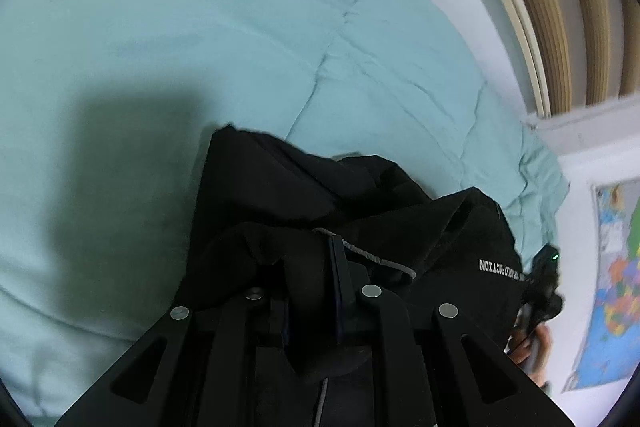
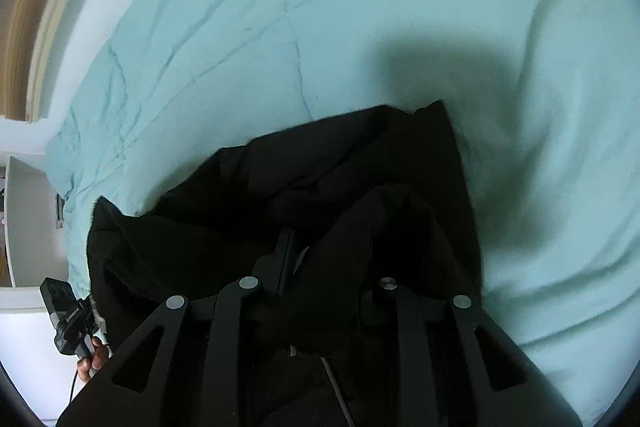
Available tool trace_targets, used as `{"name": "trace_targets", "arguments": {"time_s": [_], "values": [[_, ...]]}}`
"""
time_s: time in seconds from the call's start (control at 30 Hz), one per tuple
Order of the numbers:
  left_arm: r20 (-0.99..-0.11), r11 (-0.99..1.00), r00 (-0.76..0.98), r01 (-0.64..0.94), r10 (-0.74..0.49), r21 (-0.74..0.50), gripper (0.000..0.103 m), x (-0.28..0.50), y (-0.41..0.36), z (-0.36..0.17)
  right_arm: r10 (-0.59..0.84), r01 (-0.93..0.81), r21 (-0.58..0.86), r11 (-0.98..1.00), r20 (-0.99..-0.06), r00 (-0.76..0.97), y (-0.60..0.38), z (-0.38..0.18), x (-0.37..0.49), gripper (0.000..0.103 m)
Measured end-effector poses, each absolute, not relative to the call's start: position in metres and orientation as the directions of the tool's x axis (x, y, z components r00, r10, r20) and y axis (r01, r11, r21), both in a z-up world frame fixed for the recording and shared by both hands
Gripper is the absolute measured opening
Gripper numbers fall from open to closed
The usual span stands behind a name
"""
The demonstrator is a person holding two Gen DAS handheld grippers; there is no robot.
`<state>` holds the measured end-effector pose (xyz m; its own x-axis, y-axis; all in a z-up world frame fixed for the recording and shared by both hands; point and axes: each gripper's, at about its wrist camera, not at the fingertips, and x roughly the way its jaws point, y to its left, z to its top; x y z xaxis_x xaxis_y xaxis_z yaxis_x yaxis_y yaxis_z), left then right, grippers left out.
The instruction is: Fold large clothes
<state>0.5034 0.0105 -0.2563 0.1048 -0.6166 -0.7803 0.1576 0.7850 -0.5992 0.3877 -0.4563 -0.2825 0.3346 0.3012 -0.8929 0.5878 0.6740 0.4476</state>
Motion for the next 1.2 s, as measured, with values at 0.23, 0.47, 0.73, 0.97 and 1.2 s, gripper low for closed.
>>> {"name": "trace_targets", "arguments": {"time_s": [0.23, 0.47, 0.73, 0.97, 1.2], "values": [[-0.751, 0.746, 0.106, 0.266, -0.652, -0.61, 0.059, 0.482, 0.037, -0.186, 0.289, 0.5, 0.532, 0.684, -0.826, 0.483, -0.459, -0.205, 0.349, 0.077], [-0.693, 0.728, 0.234, 0.305, -0.682, -0.614, 0.078, 0.459, 0.073, -0.144, 0.187, 0.416, 0.442, 0.795, -0.83, 0.525, -0.448, -0.176, 0.322, 0.09], [-0.8, 0.83, 0.229, 0.226, -0.555, -0.51, 0.079, 0.492, 0.046, -0.213, 0.073, 0.278, 0.212, 0.937, -0.896, 0.438, -0.424, -0.235, 0.365, 0.09], [-0.799, 0.814, 0.174, 0.208, -0.576, -0.542, 0.079, 0.529, 0.026, -0.247, 0.131, 0.273, 0.263, 0.925, -0.897, 0.422, -0.45, -0.274, 0.402, 0.092], [-0.812, 0.833, 0.22, 0.276, -0.541, -0.48, 0.018, 0.535, 0.004, -0.247, 0.157, 0.286, 0.306, 0.908, -0.882, 0.444, -0.452, -0.287, 0.424, 0.043]]}}
